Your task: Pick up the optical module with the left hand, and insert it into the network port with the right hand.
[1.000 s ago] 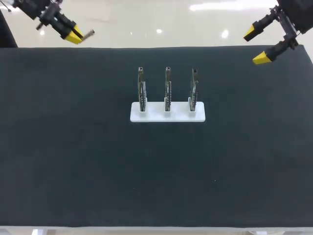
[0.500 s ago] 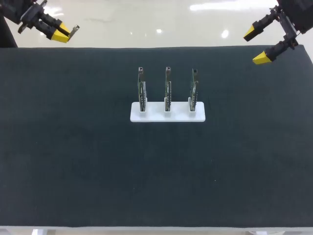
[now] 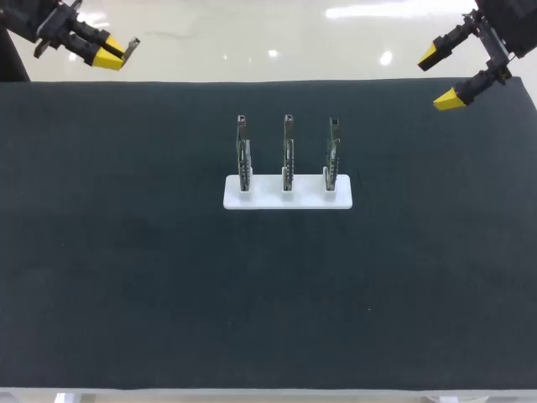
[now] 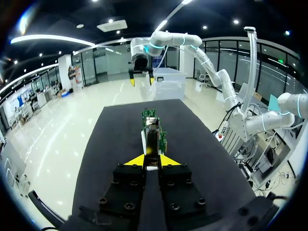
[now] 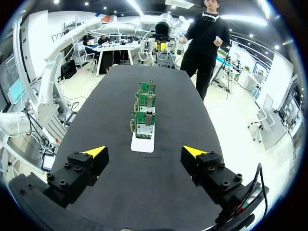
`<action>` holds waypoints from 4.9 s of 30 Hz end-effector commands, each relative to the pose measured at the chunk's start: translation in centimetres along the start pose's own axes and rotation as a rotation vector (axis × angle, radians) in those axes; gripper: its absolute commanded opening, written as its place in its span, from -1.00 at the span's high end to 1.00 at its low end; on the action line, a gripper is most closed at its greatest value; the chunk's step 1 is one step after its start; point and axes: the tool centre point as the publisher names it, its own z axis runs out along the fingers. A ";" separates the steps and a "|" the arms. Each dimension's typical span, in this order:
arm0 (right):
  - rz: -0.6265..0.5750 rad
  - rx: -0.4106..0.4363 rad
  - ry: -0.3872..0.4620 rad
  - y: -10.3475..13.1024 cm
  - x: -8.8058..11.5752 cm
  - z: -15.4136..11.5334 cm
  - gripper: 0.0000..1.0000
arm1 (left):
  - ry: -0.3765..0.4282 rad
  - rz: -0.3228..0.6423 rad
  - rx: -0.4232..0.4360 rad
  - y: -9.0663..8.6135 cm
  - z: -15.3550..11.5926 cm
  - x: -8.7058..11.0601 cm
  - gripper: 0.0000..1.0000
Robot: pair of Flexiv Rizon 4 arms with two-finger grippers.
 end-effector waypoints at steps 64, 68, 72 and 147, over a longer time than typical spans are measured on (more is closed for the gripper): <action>-0.001 -0.001 -0.001 -0.1 0.0 0.0 -1.00 | -0.345 -0.006 -0.162 0.7 23.5 -9.5 1.00; -0.001 -0.001 -0.001 -0.1 0.0 0.0 -1.00 | -0.341 -0.004 -0.164 0.8 23.5 -9.5 1.00; -0.001 -0.001 -0.001 -0.1 0.0 0.0 -1.00 | -0.341 -0.004 -0.164 0.8 23.5 -9.5 1.00; 0.214 0.119 0.023 0.2 -16.9 10.5 -0.97 | -0.341 -0.004 -0.164 0.8 23.5 -9.5 1.00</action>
